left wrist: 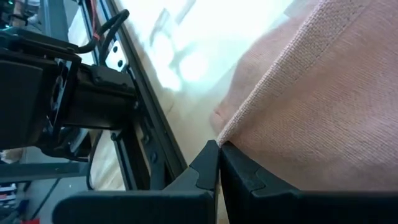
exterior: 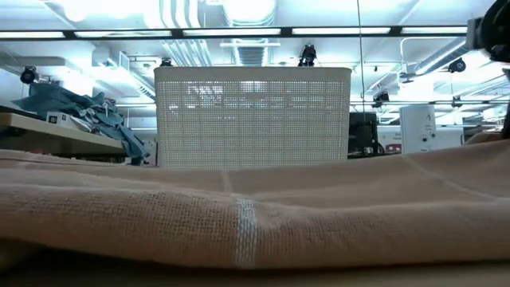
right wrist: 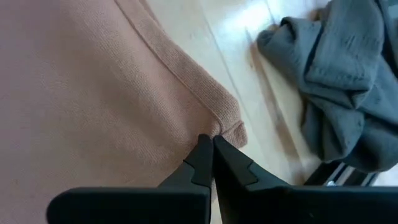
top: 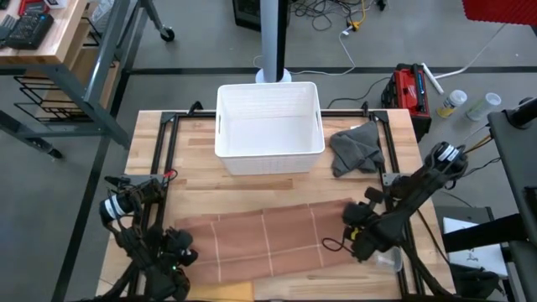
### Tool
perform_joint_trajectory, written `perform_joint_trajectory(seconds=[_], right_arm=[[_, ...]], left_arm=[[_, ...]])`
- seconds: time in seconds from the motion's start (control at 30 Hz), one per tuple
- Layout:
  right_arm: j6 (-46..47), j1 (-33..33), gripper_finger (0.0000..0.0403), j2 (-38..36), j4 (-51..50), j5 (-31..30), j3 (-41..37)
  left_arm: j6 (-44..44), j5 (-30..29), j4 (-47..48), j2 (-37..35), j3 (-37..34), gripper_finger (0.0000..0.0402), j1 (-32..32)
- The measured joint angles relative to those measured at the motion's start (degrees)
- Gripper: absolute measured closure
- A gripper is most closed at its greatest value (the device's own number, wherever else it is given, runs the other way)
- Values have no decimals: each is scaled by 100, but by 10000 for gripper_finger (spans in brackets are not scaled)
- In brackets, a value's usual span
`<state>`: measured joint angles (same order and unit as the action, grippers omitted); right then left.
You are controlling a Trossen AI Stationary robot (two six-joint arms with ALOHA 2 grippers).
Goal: Fold towel
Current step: Fold the brown squared towel
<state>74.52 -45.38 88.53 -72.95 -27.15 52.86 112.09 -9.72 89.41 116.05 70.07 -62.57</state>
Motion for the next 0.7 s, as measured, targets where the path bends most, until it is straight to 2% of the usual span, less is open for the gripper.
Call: perform_joint_trajectory(seconds=[0.23,0.43,0.57,0.7], right_arm=[[-163,207,403,256,-7,-95,-4],[249,296,403,276,-178,-156,-4],[273,390,403,367,-341,-163,-20],[134,468,400,459,-194,-275,-44]], left_arm=[[-50,-23,-42,-2,-158,401,46],[312,-23,-169,-4,-354,401,46],[711,-39,-498,-7,-652,401,48],[671,-39,-922,-7,-824,396,53]])
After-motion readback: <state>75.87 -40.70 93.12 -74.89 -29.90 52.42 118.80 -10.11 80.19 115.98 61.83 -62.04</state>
